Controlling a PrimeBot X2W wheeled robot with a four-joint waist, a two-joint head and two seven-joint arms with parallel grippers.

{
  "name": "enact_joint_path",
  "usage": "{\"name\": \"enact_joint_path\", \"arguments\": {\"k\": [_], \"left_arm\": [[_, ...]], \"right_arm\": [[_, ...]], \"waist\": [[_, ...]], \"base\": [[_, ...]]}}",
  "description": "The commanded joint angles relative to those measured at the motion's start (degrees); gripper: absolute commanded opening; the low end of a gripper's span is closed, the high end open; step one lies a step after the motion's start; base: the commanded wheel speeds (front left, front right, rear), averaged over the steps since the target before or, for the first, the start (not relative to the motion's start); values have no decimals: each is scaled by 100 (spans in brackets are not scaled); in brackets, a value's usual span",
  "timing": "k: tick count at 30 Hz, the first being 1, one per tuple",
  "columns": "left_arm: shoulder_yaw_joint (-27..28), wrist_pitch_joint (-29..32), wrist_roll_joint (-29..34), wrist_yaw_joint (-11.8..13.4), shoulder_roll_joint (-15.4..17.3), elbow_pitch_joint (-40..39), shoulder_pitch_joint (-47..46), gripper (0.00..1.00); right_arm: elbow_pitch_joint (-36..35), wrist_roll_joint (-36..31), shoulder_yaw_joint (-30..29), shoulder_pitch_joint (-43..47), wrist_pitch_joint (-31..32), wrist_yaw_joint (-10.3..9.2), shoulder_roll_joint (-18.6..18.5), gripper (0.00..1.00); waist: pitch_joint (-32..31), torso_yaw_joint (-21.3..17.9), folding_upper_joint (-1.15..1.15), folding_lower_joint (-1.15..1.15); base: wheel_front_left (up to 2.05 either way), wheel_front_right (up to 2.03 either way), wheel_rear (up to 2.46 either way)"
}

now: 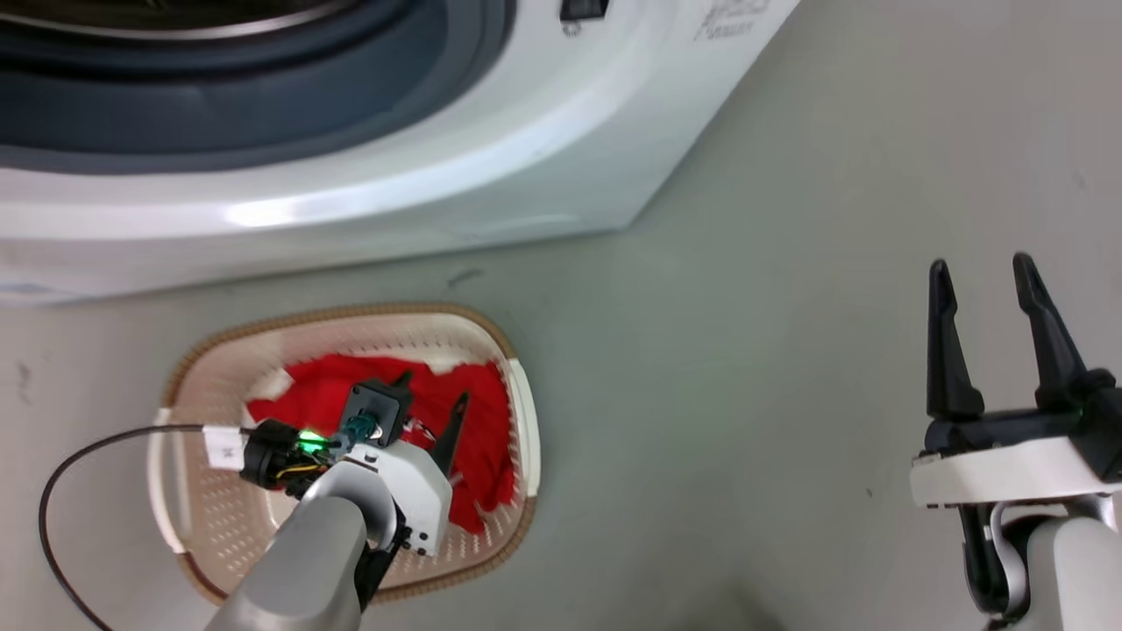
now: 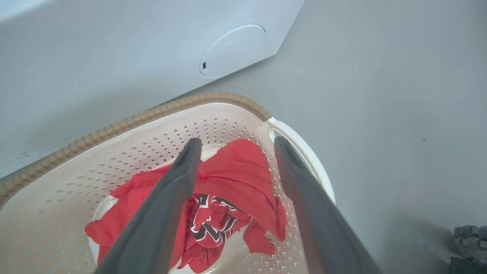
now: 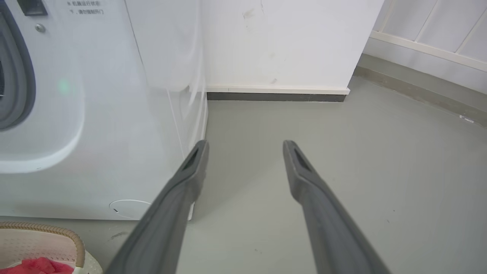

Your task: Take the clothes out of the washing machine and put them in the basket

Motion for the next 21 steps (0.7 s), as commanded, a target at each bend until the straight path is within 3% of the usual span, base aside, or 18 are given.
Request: {"name": "enact_joint_path", "arguments": {"k": [1,11,21], "left_arm": [[126,-15,-15,-3,25,-307,197,100],[1224,-15,185,115,92,-2394,1195,100],[2128,-15,693,299,-33,-3951,2228,100]], "right_arm": [[38,-63,-47,107,-11,-6,-2,100],[164,-236,-283,446,-11,-6,-2,100],[181,-278,-342,855,-11,-6,0,100]], "waist": [[-554,222,0,0],[-1646,728,0,0],[-2411,1113,0,0]], "base": [[0,0,0],[0,0,0],[0,0,0]]}}
